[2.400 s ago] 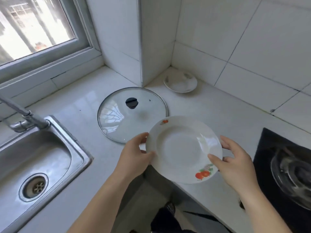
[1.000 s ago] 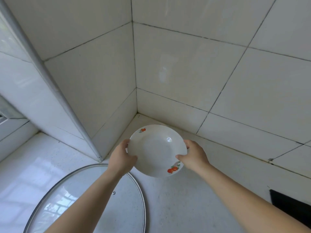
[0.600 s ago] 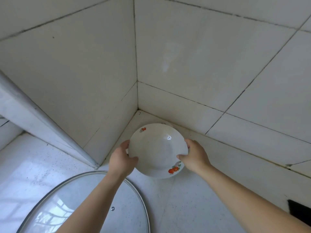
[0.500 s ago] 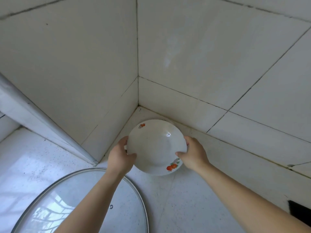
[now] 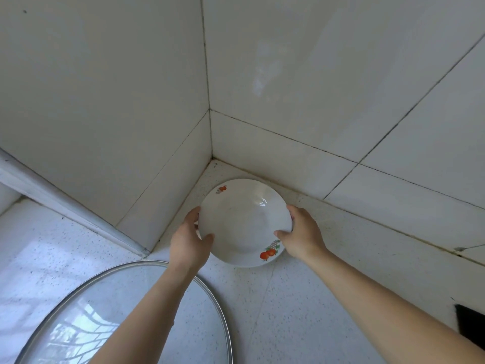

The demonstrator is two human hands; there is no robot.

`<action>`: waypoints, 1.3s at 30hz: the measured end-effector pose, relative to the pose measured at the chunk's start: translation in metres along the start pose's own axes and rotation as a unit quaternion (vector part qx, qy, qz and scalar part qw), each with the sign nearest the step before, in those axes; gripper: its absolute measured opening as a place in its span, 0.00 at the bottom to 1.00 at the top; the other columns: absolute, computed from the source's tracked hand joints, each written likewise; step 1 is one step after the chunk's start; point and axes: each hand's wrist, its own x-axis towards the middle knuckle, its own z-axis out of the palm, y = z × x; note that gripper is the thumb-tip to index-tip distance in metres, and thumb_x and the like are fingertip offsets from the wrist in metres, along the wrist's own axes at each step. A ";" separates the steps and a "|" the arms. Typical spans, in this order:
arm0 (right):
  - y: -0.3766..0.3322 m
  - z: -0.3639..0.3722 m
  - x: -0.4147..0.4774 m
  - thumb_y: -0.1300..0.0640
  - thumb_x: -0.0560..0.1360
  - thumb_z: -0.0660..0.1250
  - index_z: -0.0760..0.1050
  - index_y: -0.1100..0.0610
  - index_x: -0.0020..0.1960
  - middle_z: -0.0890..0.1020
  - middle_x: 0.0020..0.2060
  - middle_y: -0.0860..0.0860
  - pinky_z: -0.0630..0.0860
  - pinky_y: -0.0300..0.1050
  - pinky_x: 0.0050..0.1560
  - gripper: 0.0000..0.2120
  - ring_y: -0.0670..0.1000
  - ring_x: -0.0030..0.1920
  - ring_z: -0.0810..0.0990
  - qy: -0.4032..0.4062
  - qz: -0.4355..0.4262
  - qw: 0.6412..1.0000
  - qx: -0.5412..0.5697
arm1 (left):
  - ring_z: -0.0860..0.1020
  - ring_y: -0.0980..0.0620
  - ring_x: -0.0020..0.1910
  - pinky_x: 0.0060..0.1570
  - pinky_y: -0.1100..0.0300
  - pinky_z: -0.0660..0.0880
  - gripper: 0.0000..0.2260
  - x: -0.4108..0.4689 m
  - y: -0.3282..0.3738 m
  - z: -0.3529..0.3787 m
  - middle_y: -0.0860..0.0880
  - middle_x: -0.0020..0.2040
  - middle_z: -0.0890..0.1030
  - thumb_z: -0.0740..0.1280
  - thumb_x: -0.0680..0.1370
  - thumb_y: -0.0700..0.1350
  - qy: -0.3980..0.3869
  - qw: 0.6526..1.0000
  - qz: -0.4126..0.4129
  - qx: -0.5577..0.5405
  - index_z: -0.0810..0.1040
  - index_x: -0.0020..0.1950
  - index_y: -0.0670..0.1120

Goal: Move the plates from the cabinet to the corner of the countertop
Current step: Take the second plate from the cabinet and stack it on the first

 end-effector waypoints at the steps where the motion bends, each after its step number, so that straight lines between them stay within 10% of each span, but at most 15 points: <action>1: 0.000 0.000 0.000 0.58 0.71 0.70 0.66 0.54 0.68 0.72 0.58 0.53 0.71 0.39 0.50 0.27 0.52 0.57 0.75 0.000 -0.005 1.000 -0.003 | 0.76 0.49 0.57 0.47 0.62 0.69 0.28 0.000 -0.001 0.002 0.49 0.59 0.79 0.69 0.71 0.37 0.002 1.000 0.002 0.001 0.67 0.70 0.48; 7: 0.002 -0.001 0.000 0.57 0.72 0.69 0.65 0.55 0.68 0.69 0.58 0.56 0.68 0.37 0.45 0.26 0.48 0.47 0.71 0.000 -0.004 1.000 -0.010 | 0.76 0.47 0.58 0.49 0.61 0.70 0.27 -0.002 -0.001 0.007 0.47 0.62 0.77 0.67 0.73 0.38 0.022 1.000 0.020 -0.007 0.66 0.71 0.48; 16: 0.006 0.006 0.003 0.60 0.73 0.68 0.62 0.51 0.71 0.75 0.62 0.52 0.75 0.48 0.60 0.30 0.54 0.62 0.74 0.006 0.021 0.995 0.099 | 0.71 0.42 0.65 0.61 0.51 0.71 0.28 0.008 -0.007 0.016 0.44 0.72 0.65 0.66 0.75 0.38 0.000 0.999 0.035 0.035 0.61 0.73 0.42; 22: 0.003 0.006 0.008 0.62 0.73 0.68 0.64 0.50 0.70 0.77 0.60 0.53 0.75 0.46 0.56 0.28 0.54 0.60 0.76 0.019 0.043 0.990 0.135 | 0.76 0.45 0.55 0.54 0.53 0.74 0.29 0.015 -0.008 0.016 0.47 0.72 0.65 0.67 0.74 0.38 -0.002 1.000 0.012 -0.002 0.62 0.74 0.45; 39: -0.024 -0.032 -0.076 0.52 0.76 0.65 0.67 0.53 0.68 0.74 0.63 0.52 0.68 0.41 0.53 0.21 0.53 0.62 0.73 0.003 0.024 0.997 0.075 | 0.68 0.38 0.67 0.63 0.49 0.67 0.25 -0.026 0.019 -0.003 0.41 0.72 0.65 0.66 0.76 0.45 -0.027 0.984 0.095 0.147 0.65 0.71 0.42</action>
